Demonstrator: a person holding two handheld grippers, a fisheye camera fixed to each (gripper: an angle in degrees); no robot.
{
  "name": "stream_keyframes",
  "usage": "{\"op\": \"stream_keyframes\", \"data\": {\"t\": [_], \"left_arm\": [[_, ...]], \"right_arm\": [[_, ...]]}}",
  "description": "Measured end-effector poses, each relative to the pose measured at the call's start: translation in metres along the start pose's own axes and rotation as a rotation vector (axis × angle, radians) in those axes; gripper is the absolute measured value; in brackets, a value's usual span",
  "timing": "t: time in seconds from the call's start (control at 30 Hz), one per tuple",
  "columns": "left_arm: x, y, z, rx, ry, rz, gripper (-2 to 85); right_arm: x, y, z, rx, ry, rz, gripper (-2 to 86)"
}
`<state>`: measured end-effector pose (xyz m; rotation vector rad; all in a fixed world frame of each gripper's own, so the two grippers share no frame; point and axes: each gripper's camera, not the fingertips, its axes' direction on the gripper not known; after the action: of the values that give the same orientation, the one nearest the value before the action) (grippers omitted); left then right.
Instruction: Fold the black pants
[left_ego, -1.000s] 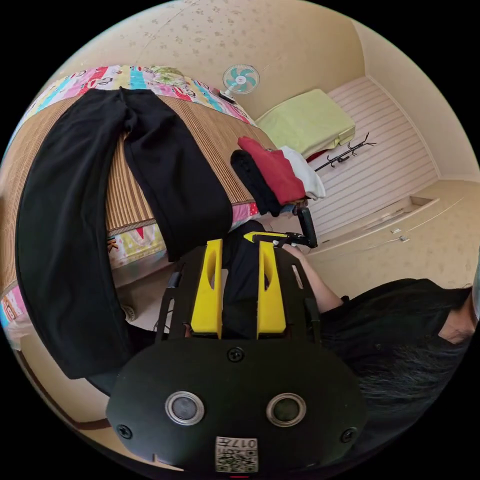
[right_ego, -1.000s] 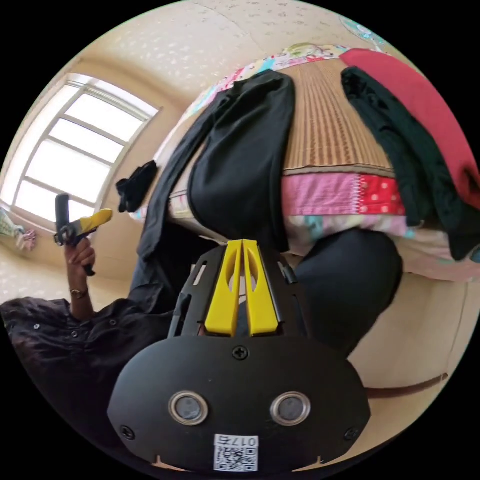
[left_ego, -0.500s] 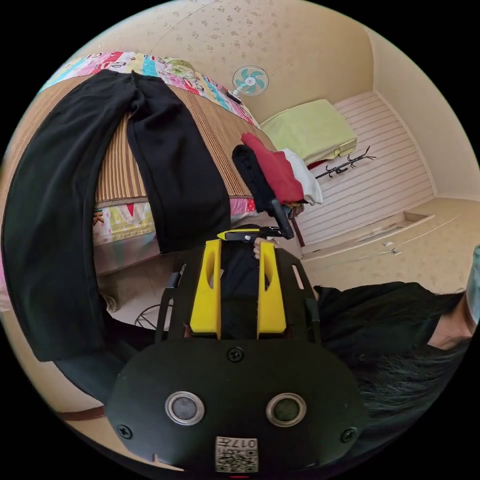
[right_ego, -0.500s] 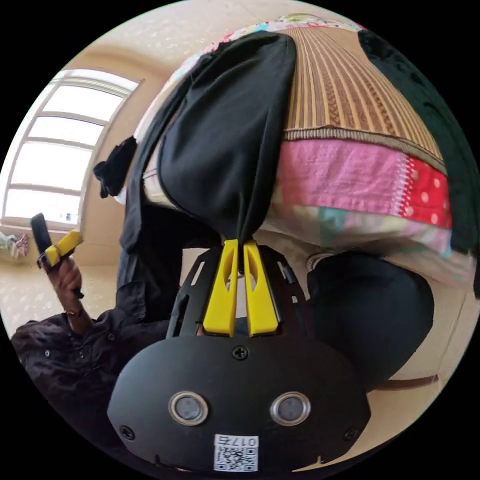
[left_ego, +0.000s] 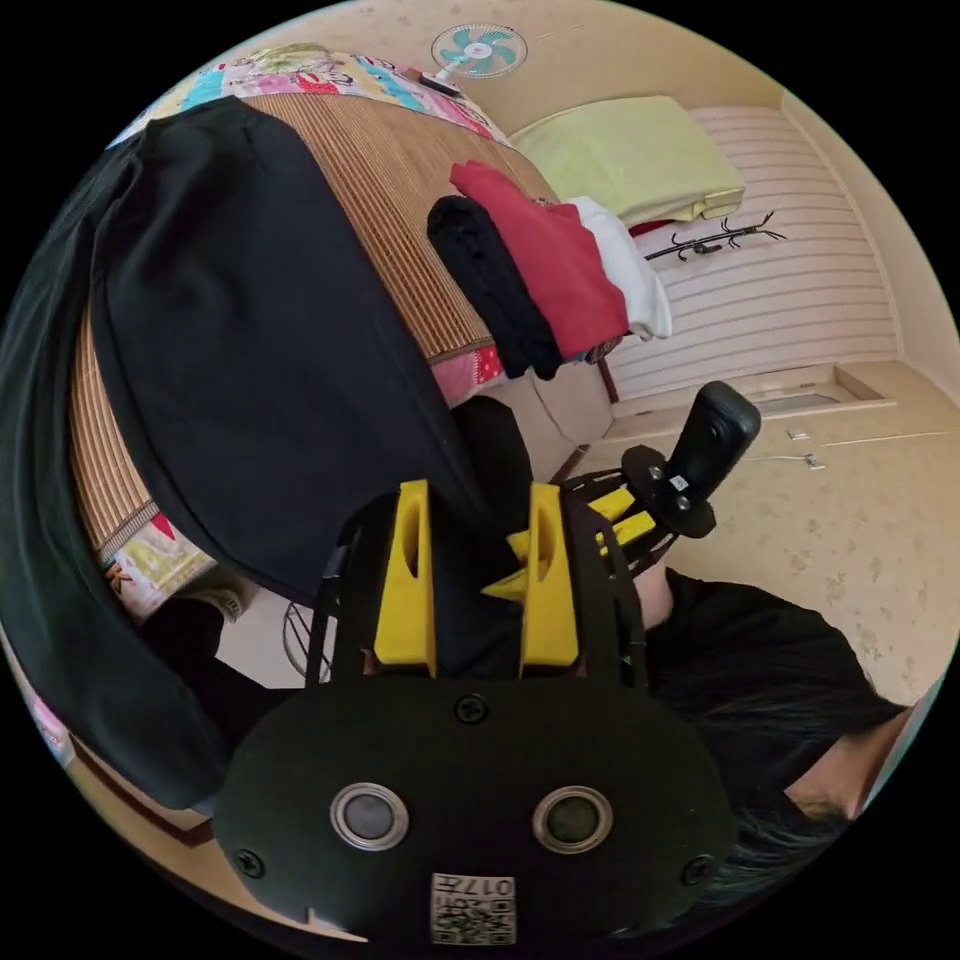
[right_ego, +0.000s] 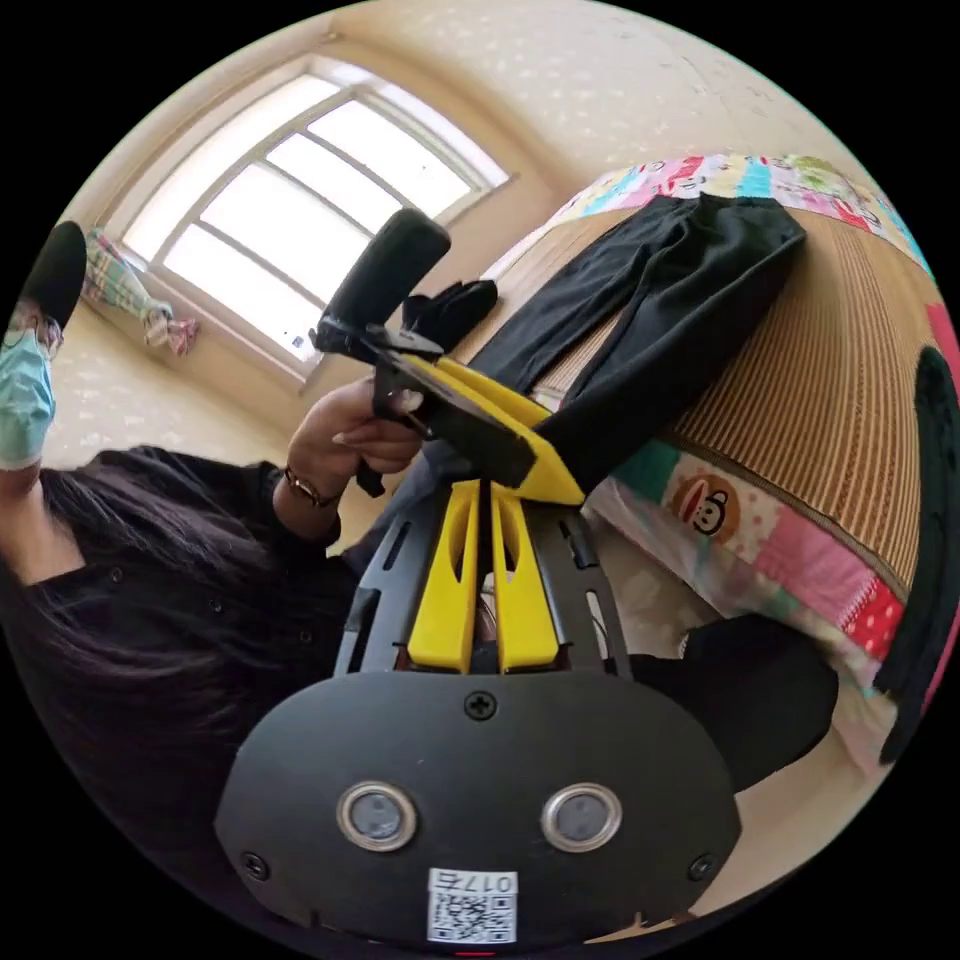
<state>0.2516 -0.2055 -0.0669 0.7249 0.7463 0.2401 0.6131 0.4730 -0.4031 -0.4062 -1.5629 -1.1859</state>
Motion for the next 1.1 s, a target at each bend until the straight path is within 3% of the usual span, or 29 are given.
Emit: {"op": "stream_keyframes", "data": {"t": [0.03,0.1,0.17,0.3,0.47,0.6,0.67,0.73,0.8,0.83,0.97,1.1], "left_arm": [[-0.008,0.006,0.001,0.011,-0.047,-0.012,5.2],[-0.025,0.023,-0.002,0.090,0.029,-0.043,3.3],[-0.043,0.041,-0.008,0.171,0.098,-0.093,2.6],[-0.067,0.067,-0.018,0.257,0.197,-0.152,2.5],[-0.071,0.086,-0.033,0.342,0.179,-0.165,2.2],[-0.092,0.106,-0.045,0.414,0.277,-0.207,1.6],[-0.107,0.119,-0.056,0.440,0.334,-0.210,1.0],[-0.146,0.150,-0.078,0.470,0.468,-0.251,0.6],[-0.188,0.194,-0.108,0.605,0.552,-0.322,0.4],[-0.210,0.224,-0.129,0.685,0.591,-0.352,0.4],[-0.243,0.289,-0.185,0.772,0.575,-0.334,1.0],[-0.284,0.353,-0.210,0.822,0.410,-0.567,2.8]], "right_arm": [[0.003,0.000,0.003,-0.026,-0.021,-0.015,3.1],[0.029,-0.005,0.004,-0.173,-0.145,-0.031,3.9],[0.054,-0.021,-0.014,-0.190,-0.119,0.014,5.1],[0.131,-0.110,-0.074,0.120,0.108,0.231,14.1],[0.267,-0.210,-0.050,0.441,0.020,0.543,17.0],[0.334,-0.259,0.012,0.444,0.149,0.764,12.1],[0.331,-0.282,0.026,0.462,0.235,0.733,6.2],[0.297,-0.315,0.037,0.477,0.467,0.639,3.8],[0.222,-0.377,0.083,0.393,0.789,0.396,3.0],[0.204,-0.392,0.096,0.388,0.813,0.349,2.8],[0.098,-0.470,0.177,0.490,0.548,0.199,3.1],[0.068,-0.528,0.280,0.230,0.399,0.172,4.3]]}}
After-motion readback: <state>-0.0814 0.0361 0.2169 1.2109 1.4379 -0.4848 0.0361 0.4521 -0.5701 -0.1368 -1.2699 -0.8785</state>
